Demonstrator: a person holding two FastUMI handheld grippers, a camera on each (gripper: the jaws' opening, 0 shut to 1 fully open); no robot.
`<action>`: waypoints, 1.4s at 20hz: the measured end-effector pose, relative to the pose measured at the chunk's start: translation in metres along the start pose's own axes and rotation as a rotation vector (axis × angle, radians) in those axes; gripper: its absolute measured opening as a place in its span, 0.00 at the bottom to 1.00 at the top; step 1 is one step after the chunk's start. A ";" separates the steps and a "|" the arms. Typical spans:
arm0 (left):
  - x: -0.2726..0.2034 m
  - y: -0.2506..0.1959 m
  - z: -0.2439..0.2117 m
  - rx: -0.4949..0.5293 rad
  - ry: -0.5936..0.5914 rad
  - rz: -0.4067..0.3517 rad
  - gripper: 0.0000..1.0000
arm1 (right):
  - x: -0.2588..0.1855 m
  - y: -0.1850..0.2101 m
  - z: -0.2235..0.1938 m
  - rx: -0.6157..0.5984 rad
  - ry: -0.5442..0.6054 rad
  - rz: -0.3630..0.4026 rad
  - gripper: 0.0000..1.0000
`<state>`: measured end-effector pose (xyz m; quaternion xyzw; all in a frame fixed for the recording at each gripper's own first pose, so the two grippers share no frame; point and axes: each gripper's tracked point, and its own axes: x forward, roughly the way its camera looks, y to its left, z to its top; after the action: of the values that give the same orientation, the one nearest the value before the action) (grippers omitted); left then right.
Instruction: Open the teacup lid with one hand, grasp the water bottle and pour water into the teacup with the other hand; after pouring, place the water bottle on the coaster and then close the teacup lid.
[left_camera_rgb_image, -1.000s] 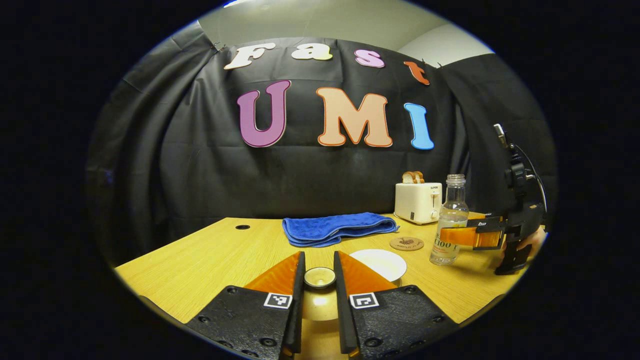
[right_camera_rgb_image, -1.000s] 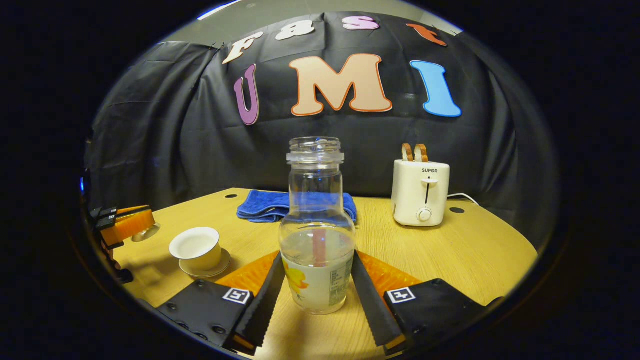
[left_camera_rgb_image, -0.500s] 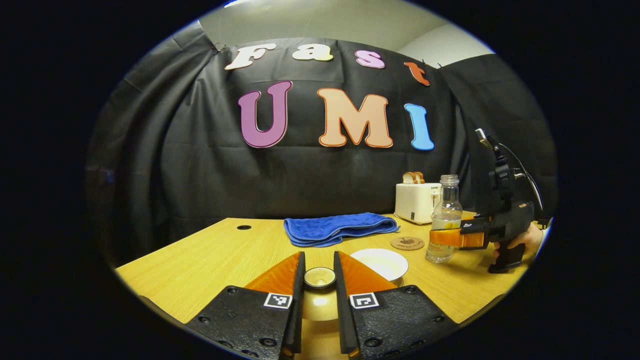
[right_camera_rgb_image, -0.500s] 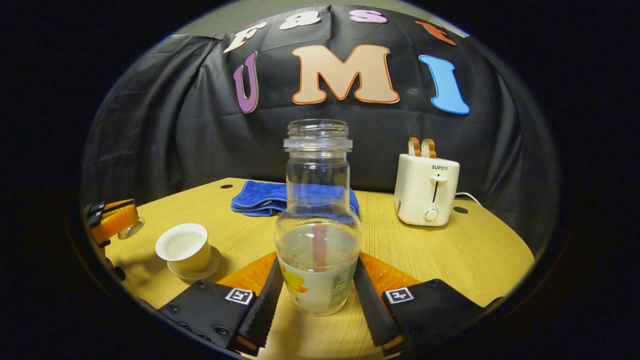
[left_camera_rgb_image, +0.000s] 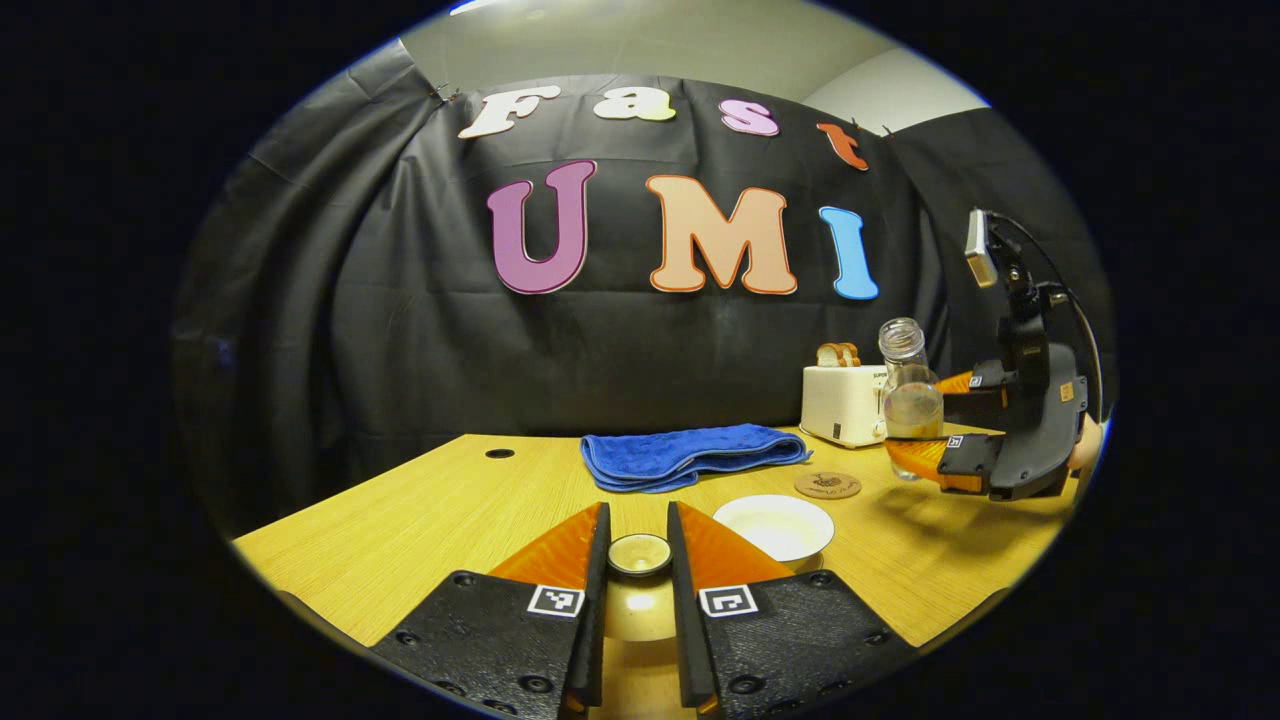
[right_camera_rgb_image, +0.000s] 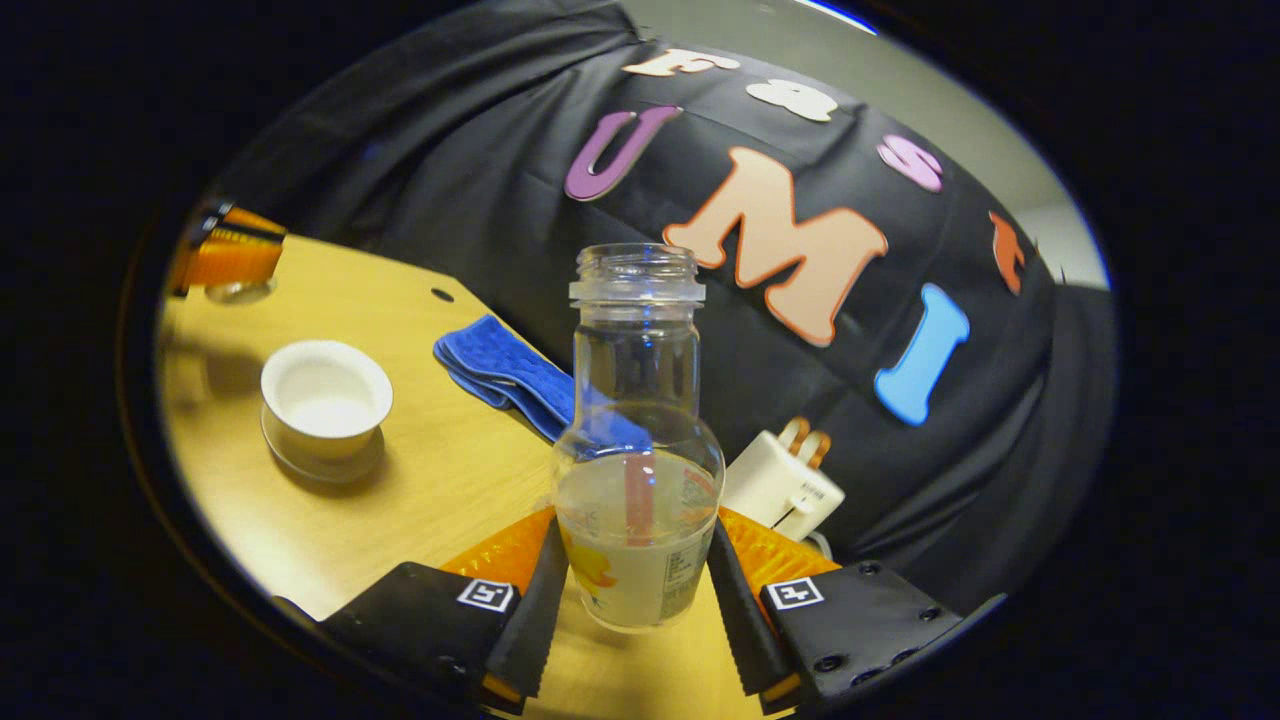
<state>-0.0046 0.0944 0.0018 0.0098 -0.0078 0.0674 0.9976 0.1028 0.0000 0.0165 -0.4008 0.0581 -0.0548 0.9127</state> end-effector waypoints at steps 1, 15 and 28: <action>0.000 0.000 0.001 0.000 0.000 0.001 0.27 | -0.001 -0.003 0.004 -0.073 -0.012 -0.015 0.76; 0.001 0.003 0.001 0.000 -0.001 0.011 0.27 | 0.011 0.039 0.008 -0.625 -0.087 -0.006 0.75; 0.001 0.003 0.000 -0.001 -0.002 0.012 0.27 | 0.010 0.057 0.039 -0.949 -0.220 -0.062 0.75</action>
<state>-0.0037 0.0978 0.0019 0.0094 -0.0088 0.0731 0.9972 0.1216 0.0654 0.0004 -0.7777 -0.0321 -0.0066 0.6277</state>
